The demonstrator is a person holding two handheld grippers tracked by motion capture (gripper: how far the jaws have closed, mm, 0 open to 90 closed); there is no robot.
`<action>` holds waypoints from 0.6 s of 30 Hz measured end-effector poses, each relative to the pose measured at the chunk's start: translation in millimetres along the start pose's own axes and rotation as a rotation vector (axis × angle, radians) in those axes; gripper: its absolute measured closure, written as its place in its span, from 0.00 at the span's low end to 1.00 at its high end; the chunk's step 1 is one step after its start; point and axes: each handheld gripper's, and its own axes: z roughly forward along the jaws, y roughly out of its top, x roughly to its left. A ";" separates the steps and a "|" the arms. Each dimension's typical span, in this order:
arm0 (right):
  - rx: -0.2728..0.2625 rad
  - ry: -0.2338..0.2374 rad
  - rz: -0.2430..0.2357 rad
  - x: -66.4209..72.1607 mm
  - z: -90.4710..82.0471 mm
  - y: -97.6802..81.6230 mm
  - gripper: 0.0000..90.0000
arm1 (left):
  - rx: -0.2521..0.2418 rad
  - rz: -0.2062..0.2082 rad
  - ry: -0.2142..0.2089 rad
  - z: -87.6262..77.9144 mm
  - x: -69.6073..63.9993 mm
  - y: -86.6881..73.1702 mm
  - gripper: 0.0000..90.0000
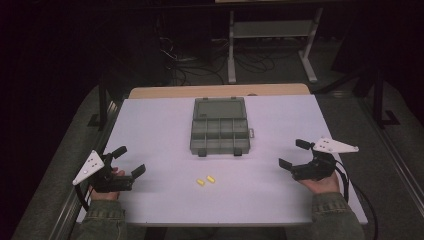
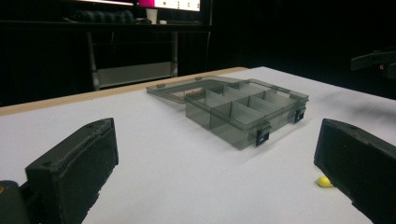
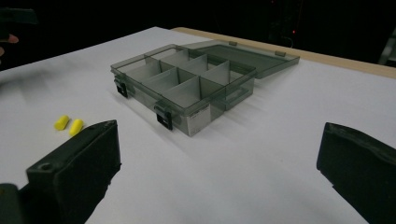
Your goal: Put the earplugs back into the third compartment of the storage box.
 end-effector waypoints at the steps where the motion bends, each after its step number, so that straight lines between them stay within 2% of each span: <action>1: 0.001 0.002 0.000 0.2 0.1 0.0 0.00 | -0.003 -0.002 0.000 -0.2 -0.2 0.1 0.00; 7: -0.006 0.010 0.005 3.3 0.0 2.3 0.00 | -0.002 0.003 0.003 -0.9 -1.9 0.2 0.00; 16: 0.019 0.024 0.019 7.6 0.2 8.8 0.00 | 0.000 0.005 0.007 -1.6 -3.8 0.0 0.00; 18: 0.029 0.028 0.014 12.0 0.3 14.2 0.00 | 0.001 0.006 0.008 -1.6 -4.2 0.2 0.00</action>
